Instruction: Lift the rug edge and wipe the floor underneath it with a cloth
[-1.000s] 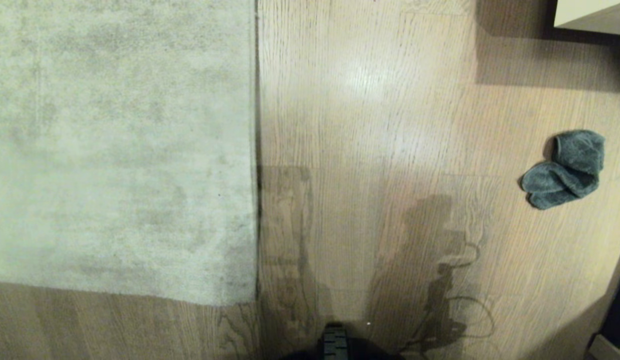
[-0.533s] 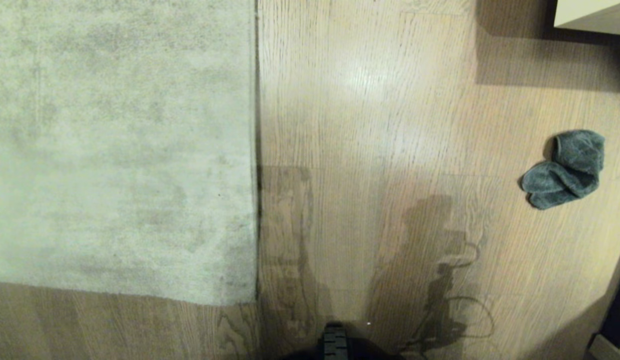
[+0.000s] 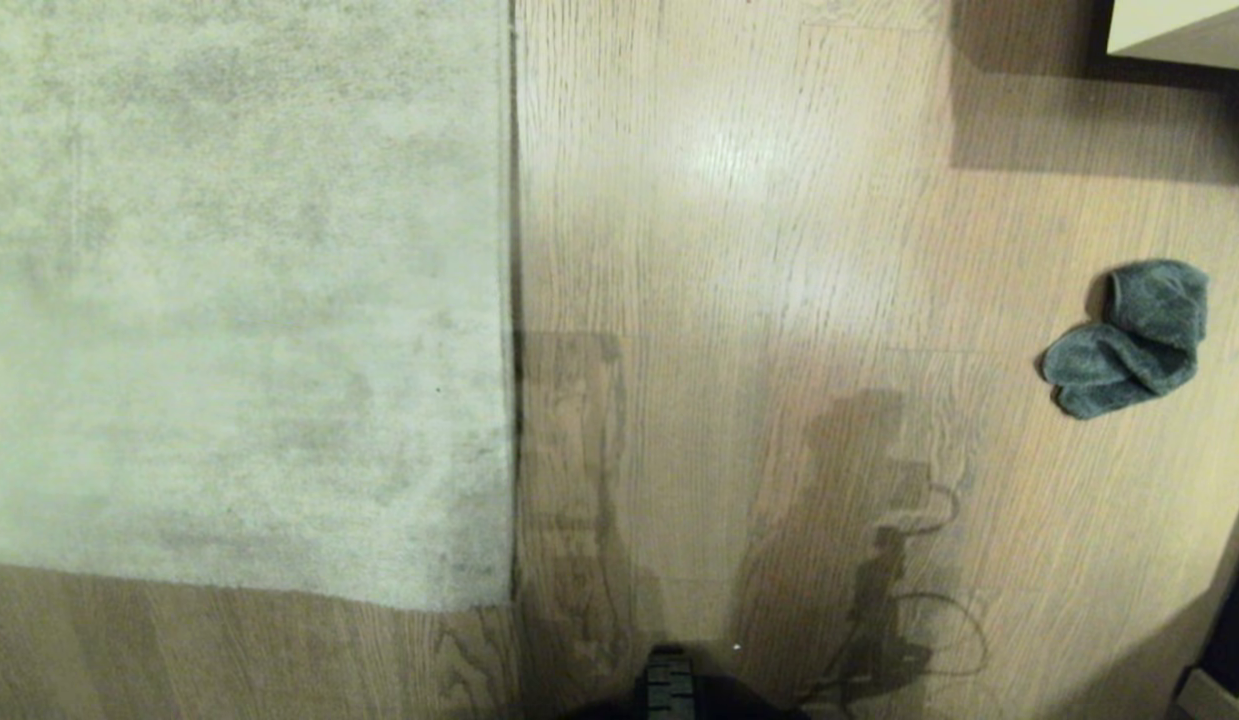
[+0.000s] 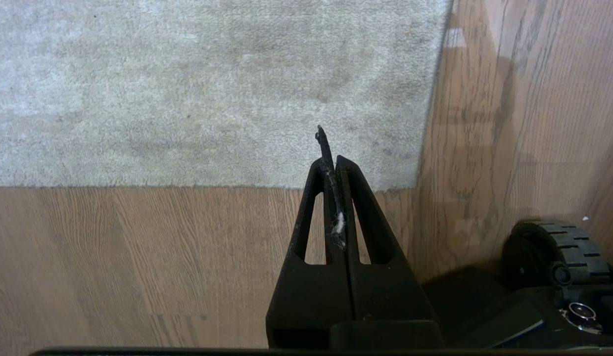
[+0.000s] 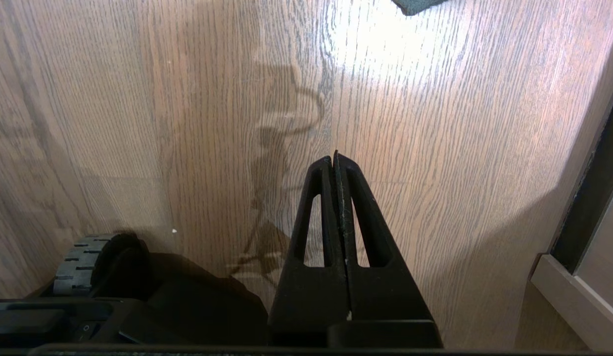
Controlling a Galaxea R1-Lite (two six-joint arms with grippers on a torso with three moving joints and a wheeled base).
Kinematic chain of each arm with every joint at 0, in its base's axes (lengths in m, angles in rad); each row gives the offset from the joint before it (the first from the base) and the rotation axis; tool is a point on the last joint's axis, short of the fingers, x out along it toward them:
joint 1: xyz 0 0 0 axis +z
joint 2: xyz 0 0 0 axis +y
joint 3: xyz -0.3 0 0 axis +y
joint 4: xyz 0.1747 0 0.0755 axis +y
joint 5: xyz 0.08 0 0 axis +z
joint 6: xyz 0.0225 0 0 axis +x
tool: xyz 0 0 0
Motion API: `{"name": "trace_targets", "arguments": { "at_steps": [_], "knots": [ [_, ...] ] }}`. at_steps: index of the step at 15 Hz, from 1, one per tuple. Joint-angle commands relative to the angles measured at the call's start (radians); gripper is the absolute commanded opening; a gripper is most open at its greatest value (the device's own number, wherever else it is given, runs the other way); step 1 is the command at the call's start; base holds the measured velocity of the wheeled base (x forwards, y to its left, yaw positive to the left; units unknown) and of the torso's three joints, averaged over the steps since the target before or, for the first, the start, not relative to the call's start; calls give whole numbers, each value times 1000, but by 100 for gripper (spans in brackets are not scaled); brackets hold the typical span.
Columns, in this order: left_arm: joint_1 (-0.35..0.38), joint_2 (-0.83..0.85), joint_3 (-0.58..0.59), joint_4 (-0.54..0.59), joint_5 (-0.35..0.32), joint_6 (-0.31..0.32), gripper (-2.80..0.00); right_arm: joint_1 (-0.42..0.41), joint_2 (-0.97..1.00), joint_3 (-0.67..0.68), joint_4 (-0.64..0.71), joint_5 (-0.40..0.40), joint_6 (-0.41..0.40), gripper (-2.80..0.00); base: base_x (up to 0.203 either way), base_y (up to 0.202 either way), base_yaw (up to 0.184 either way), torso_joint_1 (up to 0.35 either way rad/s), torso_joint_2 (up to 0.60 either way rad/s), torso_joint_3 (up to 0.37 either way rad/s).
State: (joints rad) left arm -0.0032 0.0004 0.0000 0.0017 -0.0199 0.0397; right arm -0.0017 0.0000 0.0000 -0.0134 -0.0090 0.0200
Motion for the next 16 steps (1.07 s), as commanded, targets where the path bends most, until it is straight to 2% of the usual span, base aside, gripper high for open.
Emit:
{"name": "trace_targets", "arguments": {
  "at_steps": [1,8,13,16],
  "knots": [
    [0,1,0,0,0,0,-280,0,2,0,0,0,0,-280,0,0,0,0,0,0],
    [0,1,0,0,2,0,-280,0,2,0,0,0,0,-280,0,0,0,0,0,0],
    [0,1,0,0,2,0,-280,0,2,0,0,0,0,-280,0,-147,1,2,1,3],
    [-1,1,0,0,2,0,-280,0,2,0,0,0,0,-280,0,-30,0,1,2,1]
  ]
}}
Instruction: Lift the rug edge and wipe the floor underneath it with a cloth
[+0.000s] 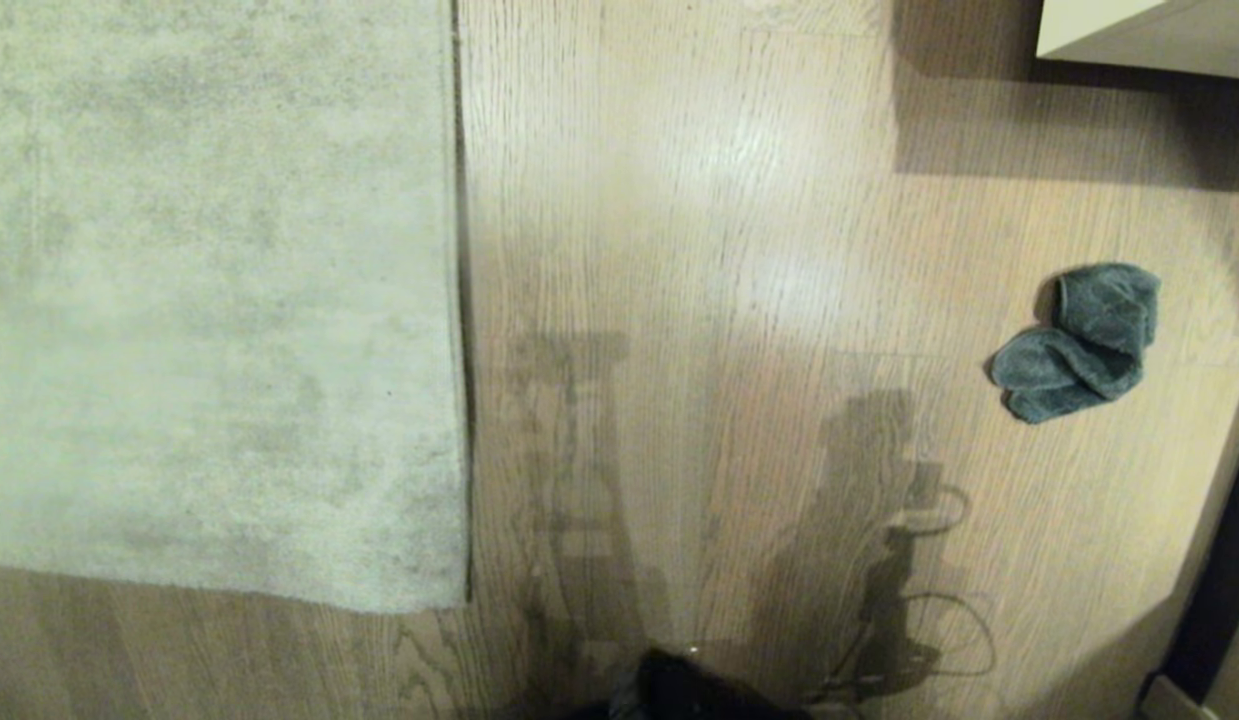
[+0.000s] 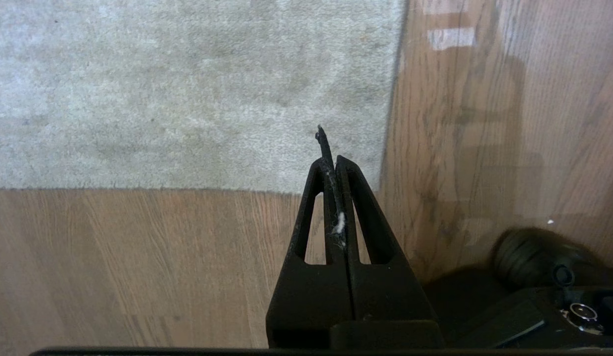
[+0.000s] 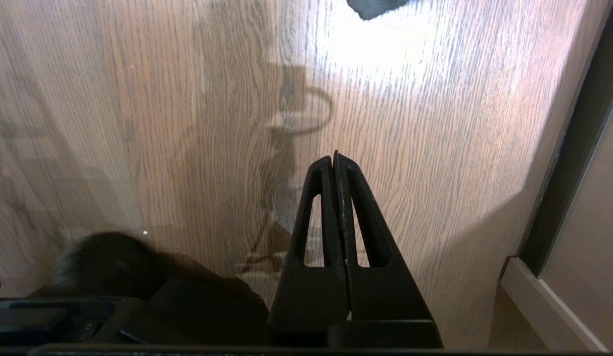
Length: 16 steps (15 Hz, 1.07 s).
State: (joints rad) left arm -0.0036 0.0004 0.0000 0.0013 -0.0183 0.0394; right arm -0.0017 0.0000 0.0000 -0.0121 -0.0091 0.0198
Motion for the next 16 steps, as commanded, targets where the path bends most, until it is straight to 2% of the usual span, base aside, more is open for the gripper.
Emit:
{"name": "trace_targets", "arguments": {
  "at_steps": [1,16],
  "knots": [
    [-1,1,0,0,0,1,-280,0,2,0,-2,0,0,-280,0,0,0,0,0,0],
    [1,1,0,0,0,-1,-280,0,2,0,-2,0,0,-280,0,0,0,0,0,0]
  ]
}}
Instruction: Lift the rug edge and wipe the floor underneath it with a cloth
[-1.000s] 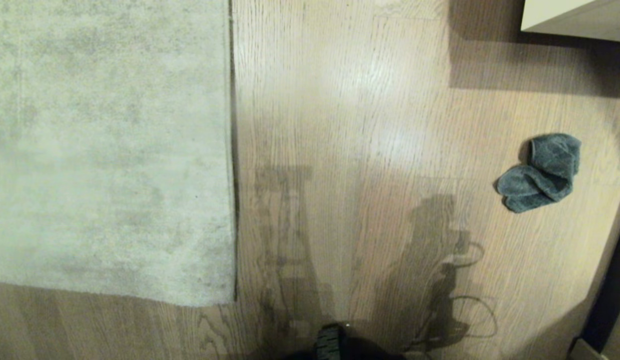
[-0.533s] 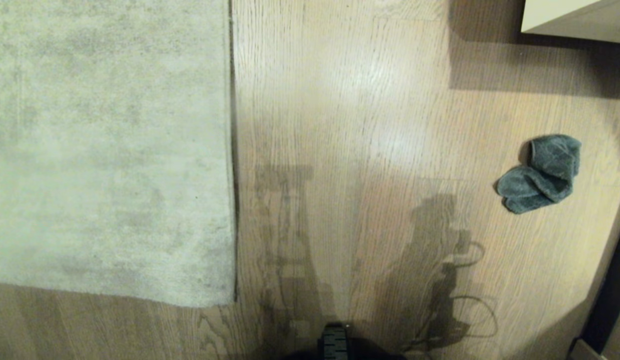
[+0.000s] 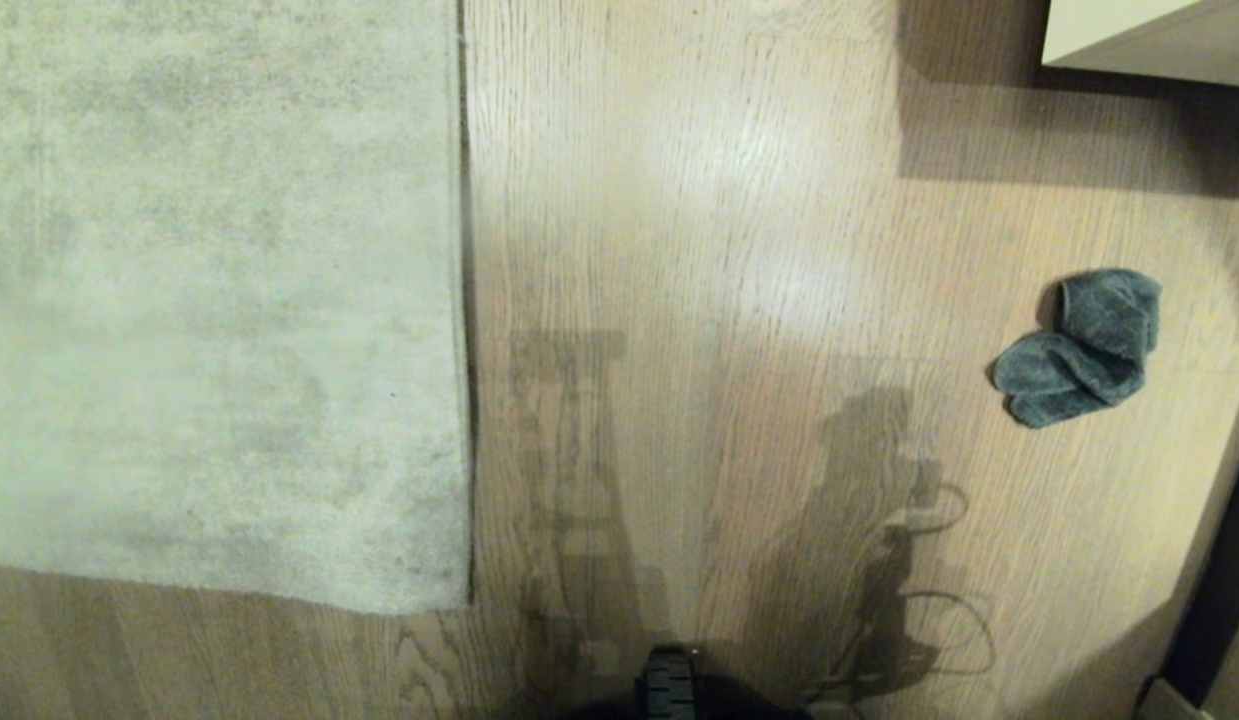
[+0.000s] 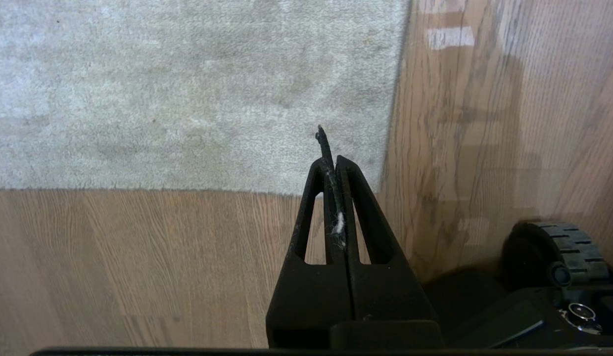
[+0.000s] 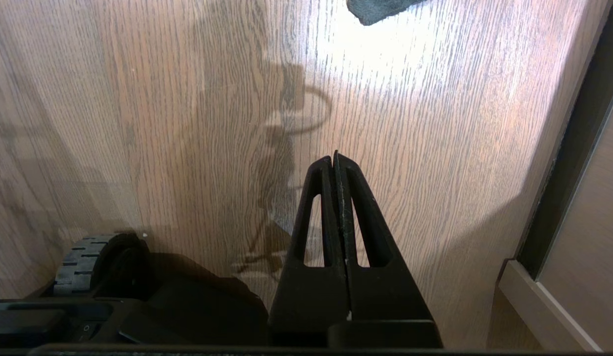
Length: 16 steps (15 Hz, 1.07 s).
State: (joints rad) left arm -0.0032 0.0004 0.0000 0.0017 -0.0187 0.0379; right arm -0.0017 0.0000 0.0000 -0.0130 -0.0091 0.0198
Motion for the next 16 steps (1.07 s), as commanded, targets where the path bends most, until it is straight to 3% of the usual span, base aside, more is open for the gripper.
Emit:
{"name": "trace_targets", "arguments": {
  "at_steps": [1,6,16],
  "knots": [
    [0,1,0,0,-1,0,-280,0,2,0,-1,0,0,-280,0,0,0,0,0,0],
    [-1,1,0,0,-1,0,-280,0,2,0,-1,0,0,-280,0,0,0,1,0,17],
    [-1,1,0,0,0,2,-280,0,2,0,-1,0,0,-280,0,0,0,3,1,192]
  ]
}}
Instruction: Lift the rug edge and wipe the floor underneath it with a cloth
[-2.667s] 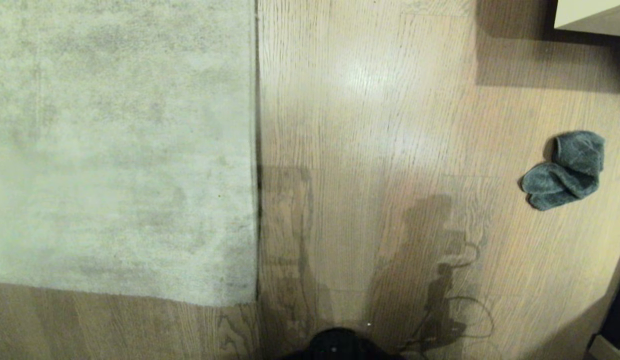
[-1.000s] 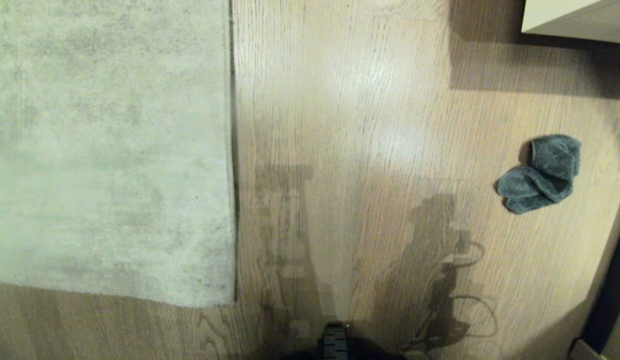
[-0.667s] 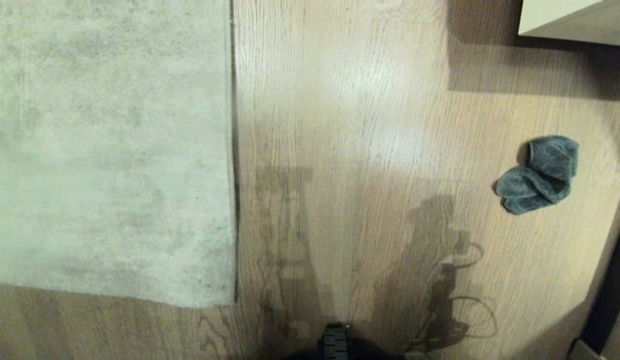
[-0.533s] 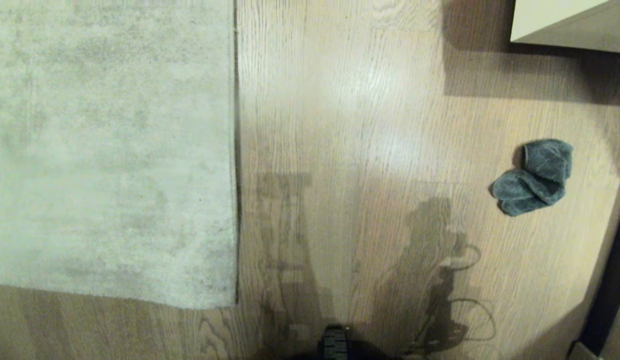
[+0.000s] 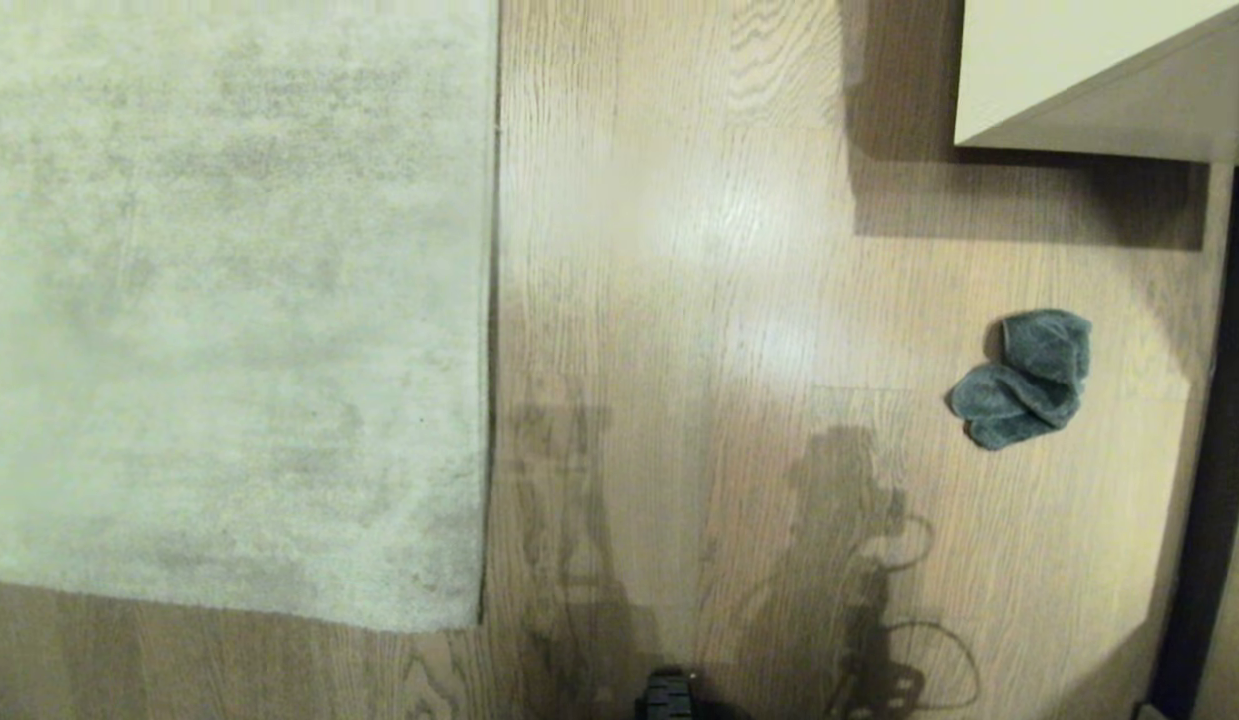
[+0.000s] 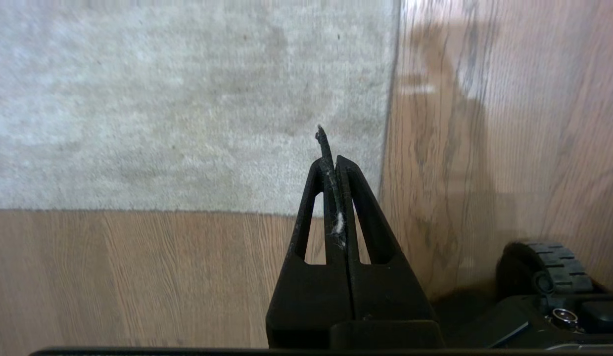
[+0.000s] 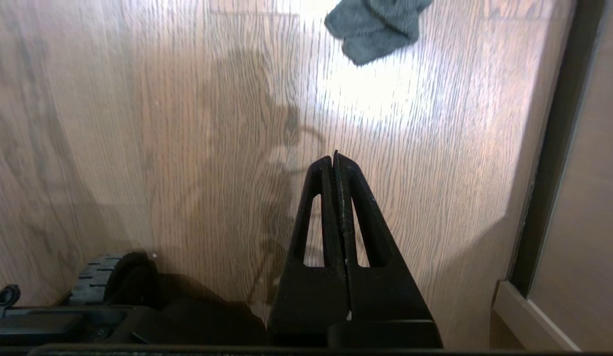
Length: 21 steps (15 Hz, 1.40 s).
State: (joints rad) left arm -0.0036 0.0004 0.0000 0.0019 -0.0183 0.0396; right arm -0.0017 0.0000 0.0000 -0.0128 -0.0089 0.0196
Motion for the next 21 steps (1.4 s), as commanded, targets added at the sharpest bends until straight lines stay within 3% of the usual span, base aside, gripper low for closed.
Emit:
{"name": "trace_targets", "arguments": {
  "at_steps": [1,21],
  "knots": [
    [0,1,0,0,0,0,-280,0,2,0,-1,0,0,-280,0,0,0,1,2,199],
    [-1,1,0,0,-3,-1,-280,0,2,0,-1,0,0,-280,0,0,0,2,2,202]
  ]
}}
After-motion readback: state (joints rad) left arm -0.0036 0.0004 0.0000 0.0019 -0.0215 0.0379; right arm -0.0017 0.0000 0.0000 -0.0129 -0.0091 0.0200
